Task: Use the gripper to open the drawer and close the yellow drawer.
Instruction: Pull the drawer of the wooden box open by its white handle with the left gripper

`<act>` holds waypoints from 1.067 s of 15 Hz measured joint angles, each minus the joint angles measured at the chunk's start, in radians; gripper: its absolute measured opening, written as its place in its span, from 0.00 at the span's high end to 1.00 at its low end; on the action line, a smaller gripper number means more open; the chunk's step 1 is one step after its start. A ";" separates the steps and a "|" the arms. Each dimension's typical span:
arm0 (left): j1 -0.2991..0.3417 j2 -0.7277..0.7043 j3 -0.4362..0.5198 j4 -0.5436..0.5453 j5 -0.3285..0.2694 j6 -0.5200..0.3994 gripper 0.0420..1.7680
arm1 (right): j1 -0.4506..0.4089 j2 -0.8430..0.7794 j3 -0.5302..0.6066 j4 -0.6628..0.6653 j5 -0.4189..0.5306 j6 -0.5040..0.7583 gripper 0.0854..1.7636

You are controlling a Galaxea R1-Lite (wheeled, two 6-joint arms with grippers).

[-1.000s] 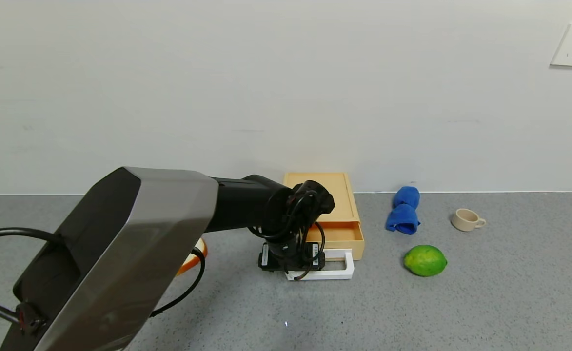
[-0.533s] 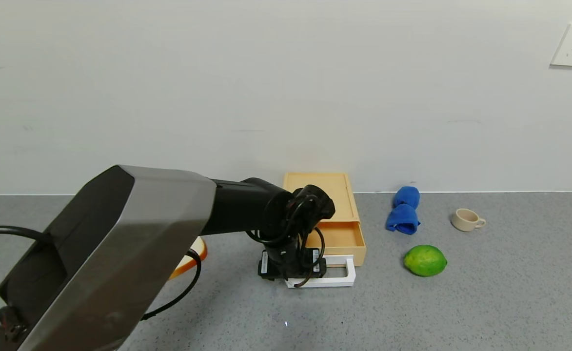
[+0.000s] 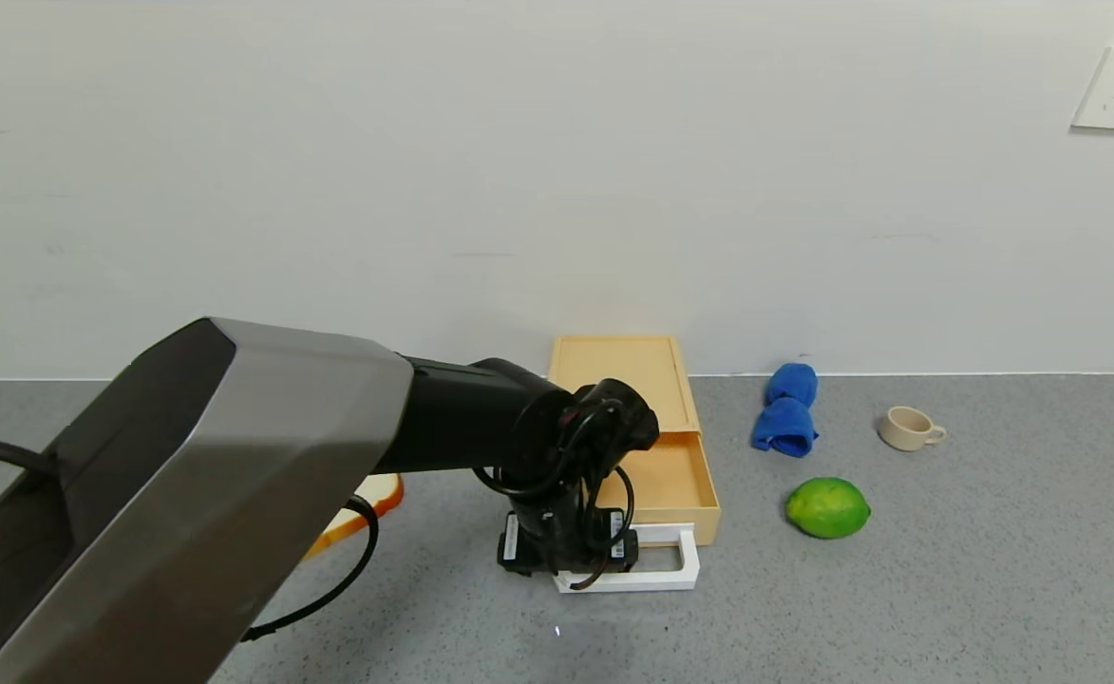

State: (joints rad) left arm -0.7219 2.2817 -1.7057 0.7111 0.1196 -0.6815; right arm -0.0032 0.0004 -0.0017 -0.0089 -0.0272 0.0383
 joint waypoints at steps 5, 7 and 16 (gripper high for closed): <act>-0.023 -0.035 0.063 -0.005 -0.001 -0.029 0.03 | 0.000 0.000 0.000 0.000 0.000 0.000 0.03; -0.036 -0.049 0.086 -0.005 -0.002 -0.040 0.03 | 0.000 0.000 0.000 0.000 0.000 0.000 0.03; -0.078 -0.082 0.147 -0.001 -0.018 -0.071 0.03 | 0.000 0.000 0.000 0.000 0.000 0.000 0.03</act>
State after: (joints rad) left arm -0.8000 2.1994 -1.5585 0.7096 0.1019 -0.7528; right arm -0.0032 0.0004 -0.0017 -0.0085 -0.0272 0.0383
